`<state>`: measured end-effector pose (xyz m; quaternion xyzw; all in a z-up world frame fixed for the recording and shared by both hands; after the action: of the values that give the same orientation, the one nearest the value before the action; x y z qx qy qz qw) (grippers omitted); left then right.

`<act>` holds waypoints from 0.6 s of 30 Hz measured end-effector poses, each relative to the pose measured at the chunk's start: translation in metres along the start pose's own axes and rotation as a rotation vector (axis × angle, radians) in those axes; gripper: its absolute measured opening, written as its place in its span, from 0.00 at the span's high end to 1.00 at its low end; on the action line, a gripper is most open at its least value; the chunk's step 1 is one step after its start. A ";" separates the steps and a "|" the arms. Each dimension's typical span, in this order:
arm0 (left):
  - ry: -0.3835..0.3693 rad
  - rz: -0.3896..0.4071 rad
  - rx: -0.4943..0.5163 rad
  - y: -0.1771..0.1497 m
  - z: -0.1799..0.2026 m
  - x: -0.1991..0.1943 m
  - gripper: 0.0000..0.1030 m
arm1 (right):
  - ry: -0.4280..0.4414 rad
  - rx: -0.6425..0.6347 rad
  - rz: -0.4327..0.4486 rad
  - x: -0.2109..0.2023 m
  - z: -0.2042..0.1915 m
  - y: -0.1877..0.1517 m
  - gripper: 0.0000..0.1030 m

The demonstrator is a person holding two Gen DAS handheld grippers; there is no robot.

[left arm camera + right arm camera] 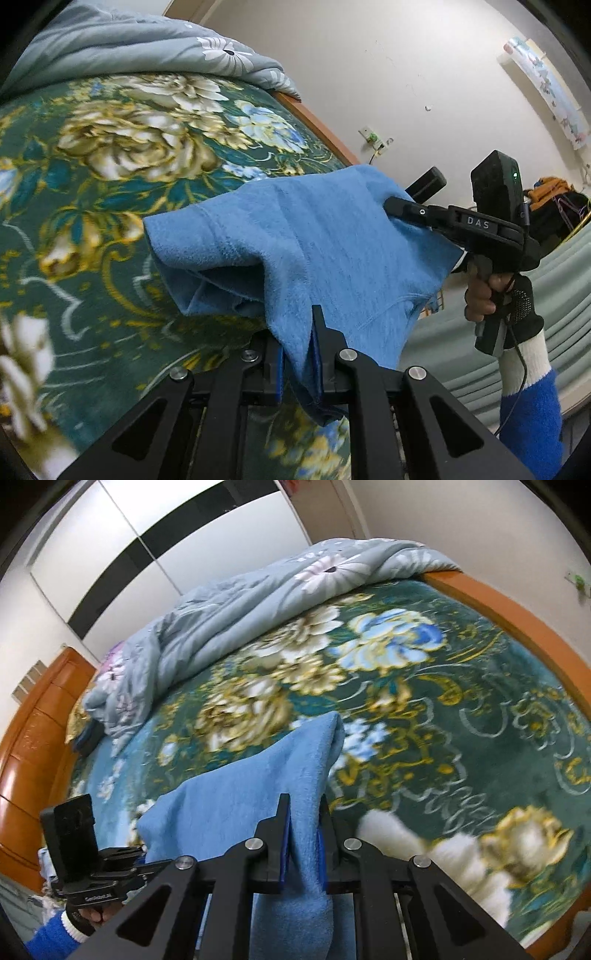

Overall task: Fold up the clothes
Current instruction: 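Lift the folded sweatshirt with both grippers and carry it across the bed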

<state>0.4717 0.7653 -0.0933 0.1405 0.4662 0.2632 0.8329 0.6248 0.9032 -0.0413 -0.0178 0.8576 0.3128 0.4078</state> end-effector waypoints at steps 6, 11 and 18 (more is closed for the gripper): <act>0.038 -0.052 -0.001 -0.021 -0.010 0.034 0.88 | -0.004 0.056 -0.034 0.036 0.042 -0.019 0.88; 0.026 -0.060 -0.021 -0.029 -0.020 0.042 0.85 | 0.026 0.151 -0.014 0.056 0.074 -0.041 0.87; 0.046 -0.054 -0.010 -0.030 -0.018 0.040 0.85 | 0.002 0.142 0.012 0.053 0.070 -0.042 0.83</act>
<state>0.4827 0.7628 -0.1452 0.1176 0.4877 0.2461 0.8293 0.6493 0.9195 -0.1339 0.0160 0.8782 0.2536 0.4052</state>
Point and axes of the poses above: each gripper's, at about its wrist camera, not at the fingertips, and x roughly the way its jaws point, z to its right, y to its top, the point moved 8 cm from there along x, roughly the way its jaws point, and after that the axes turned 9 degrees about y, right-handed, at the moved point
